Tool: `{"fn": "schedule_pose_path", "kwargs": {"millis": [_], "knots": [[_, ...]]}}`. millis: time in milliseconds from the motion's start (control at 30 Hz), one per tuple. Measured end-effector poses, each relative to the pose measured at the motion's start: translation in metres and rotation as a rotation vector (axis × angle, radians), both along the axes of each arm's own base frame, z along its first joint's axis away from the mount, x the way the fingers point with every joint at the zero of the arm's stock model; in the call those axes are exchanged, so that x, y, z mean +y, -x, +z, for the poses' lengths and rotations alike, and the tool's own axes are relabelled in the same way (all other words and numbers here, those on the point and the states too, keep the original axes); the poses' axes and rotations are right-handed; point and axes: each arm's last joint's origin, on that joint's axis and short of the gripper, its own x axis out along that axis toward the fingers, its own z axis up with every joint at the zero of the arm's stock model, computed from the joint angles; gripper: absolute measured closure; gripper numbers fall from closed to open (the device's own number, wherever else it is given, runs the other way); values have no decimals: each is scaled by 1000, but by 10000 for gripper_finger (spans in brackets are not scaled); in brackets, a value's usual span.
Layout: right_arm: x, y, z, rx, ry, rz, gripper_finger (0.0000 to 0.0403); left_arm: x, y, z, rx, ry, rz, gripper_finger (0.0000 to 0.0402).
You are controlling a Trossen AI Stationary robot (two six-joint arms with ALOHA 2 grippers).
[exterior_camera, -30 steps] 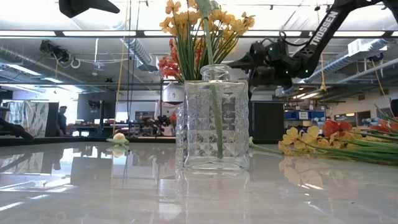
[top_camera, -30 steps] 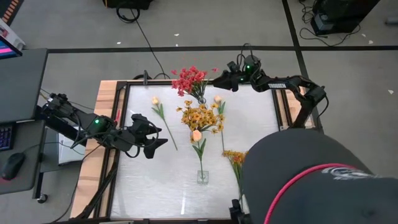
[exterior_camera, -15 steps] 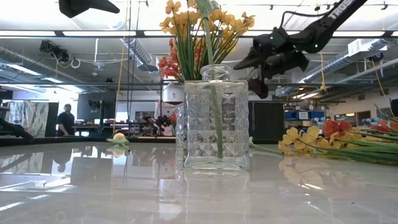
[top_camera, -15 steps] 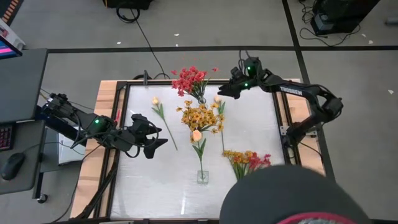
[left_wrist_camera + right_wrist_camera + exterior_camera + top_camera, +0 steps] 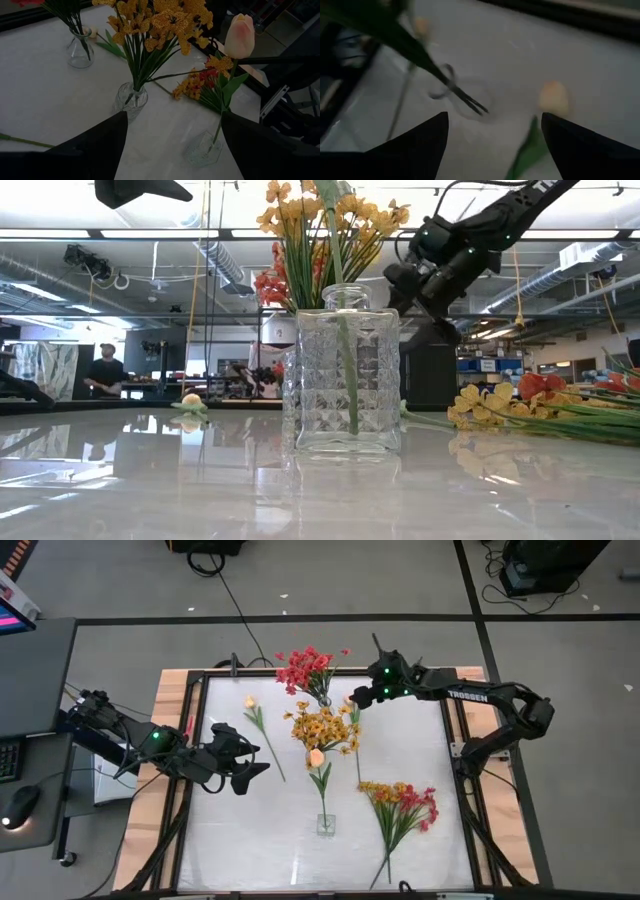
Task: Sort flowers into vase by color
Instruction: Put the right orange flower into the bottom transparent vase
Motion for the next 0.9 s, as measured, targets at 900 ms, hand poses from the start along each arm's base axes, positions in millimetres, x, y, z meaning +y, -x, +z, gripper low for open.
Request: {"fn": "schedule_pose_path", "kwargs": {"millis": [900], "knots": [[63,-15,-24,284,-103,-222,77,0,0,0,0,0,0,74]]}}
